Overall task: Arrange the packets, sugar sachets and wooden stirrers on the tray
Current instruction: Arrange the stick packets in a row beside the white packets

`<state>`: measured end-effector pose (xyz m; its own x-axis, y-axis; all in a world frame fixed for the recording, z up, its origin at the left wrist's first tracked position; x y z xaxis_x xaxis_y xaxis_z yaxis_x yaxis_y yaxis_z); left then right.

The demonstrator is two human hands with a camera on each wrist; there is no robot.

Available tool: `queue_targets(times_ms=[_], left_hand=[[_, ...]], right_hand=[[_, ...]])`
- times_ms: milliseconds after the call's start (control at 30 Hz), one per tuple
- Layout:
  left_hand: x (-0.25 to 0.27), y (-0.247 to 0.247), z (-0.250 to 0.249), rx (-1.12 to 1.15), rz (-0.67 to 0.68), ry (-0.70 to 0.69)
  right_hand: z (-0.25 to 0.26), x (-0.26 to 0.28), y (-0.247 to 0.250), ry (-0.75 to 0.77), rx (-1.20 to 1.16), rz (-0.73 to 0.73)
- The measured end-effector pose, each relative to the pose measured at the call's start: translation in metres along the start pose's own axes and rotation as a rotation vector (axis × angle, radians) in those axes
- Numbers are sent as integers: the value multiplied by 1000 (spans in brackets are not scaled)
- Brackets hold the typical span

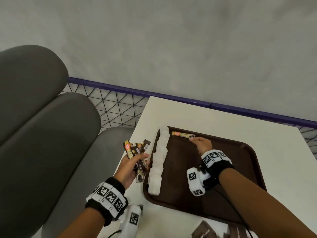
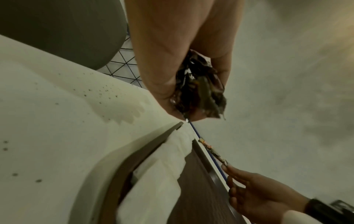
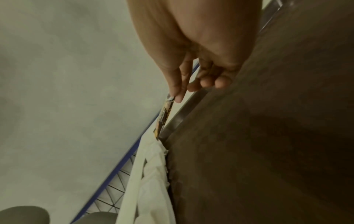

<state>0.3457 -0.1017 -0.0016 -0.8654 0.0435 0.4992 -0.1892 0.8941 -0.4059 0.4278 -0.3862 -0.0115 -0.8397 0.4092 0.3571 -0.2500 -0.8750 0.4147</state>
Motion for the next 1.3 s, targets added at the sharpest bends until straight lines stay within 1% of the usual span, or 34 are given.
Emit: queue_targets(times_ms=[167,367,533,633,733,833,900,967,1033,1100,1167,1233,1267,1300], left_hand=[[-4,13,1,104,17,20],[-4,15,0,121,47,30],[-6,13,3,108,36,43],[-7,14,4,102,13,57],[-7,14,4,77,21,54],[-6,13,5,50,28,53],[-5,13,6,34,29,54],[-1,10,7,13,42,56],[1,7,8,1,49,55],[6,1,8,4,64,49],[11,-6,9,3,93,53],[16,-12,10,-17,124,60],[18,-14,10,-30,131,59],[20,-16,10,-40,130,55]], right_hand=[[-9,-20,-19,-91,97,14],[-14,-27,-15,-177,219,-36],[-22,-35,-17,-162,313,-50],[-20,-38,-20,-139,388,-35],[-18,-36,-15,-148,449,-74],[-8,-25,-8,-81,443,-145],[4,-13,-7,36,410,-186],[18,6,-14,194,333,-176],[29,27,-29,327,213,-92],[35,53,-47,377,78,82],[42,83,-69,367,9,328],[40,107,-88,297,38,564],[38,117,-95,261,62,652],[35,124,-100,240,74,711]])
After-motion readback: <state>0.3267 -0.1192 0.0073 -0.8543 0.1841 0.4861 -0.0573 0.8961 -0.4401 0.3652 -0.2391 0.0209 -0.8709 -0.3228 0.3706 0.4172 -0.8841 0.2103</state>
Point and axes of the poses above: each hand's wrist, its own x-axis away from the middle knuckle, its own y-axis out of the back of the hand, z = x × y, the point moved 8 cm from there along -x, towards the middle knuckle, and after that the axes turned 2 degrees about x, right-handed, at the moved point
